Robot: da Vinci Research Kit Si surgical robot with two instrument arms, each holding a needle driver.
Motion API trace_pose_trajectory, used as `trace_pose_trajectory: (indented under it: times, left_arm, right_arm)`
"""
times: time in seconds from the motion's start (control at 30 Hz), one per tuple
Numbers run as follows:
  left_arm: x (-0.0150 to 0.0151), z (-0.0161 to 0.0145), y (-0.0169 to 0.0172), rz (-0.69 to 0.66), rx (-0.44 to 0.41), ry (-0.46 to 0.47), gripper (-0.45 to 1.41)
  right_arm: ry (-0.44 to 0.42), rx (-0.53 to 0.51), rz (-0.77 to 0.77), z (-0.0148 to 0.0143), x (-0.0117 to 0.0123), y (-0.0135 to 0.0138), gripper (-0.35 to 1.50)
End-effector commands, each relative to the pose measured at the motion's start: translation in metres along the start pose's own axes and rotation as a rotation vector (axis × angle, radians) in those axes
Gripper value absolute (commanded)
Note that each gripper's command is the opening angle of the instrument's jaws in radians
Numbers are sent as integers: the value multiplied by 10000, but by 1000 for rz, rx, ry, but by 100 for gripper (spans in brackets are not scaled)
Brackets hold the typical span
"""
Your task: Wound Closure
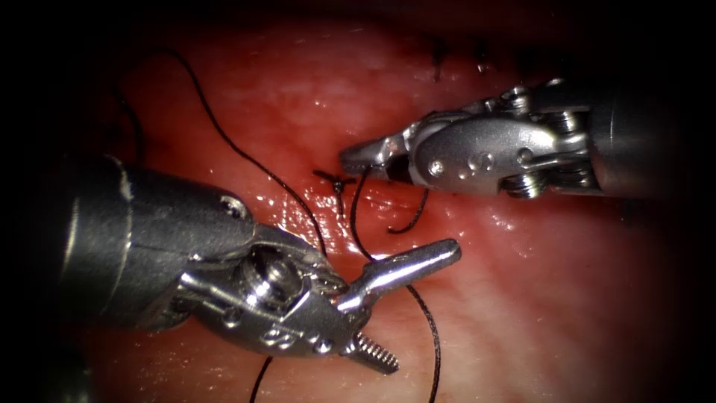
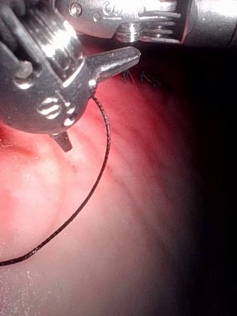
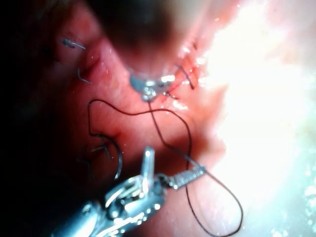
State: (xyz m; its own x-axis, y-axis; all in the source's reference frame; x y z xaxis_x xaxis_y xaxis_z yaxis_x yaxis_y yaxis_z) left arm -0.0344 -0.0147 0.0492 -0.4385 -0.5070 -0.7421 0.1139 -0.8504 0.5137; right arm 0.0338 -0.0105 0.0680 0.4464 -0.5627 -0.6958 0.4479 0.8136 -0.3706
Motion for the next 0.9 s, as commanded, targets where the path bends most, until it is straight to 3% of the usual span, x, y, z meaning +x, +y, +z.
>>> trace_pose_trajectory:
  times: [0.03,0.13,0.27,0.43,0.47,0.53,0.77,0.9]
  left_arm:
    - [-1,9,4,9,0,1,93]
    - [-1,21,18,32,2,13,74]
    - [5,19,17,47,-1,24,72]
    - [10,14,15,56,-3,30,36]
    - [11,14,15,56,-3,29,22]
    - [13,14,17,57,-4,34,-42]
    - [12,4,22,129,-65,116,-45]
    - [-26,-39,23,111,-89,54,-45]
  right_arm:
    - [1,-5,2,8,-4,11,-35]
    - [9,-16,23,10,-13,17,-35]
    - [6,-16,28,11,-19,17,-35]
    - [4,-19,36,13,-24,16,-35]
    - [5,-21,43,13,-24,16,-35]
    - [6,-24,43,13,-24,16,-35]
    - [14,-29,76,8,-24,13,-35]
    - [97,-1,141,-8,-18,0,-35]
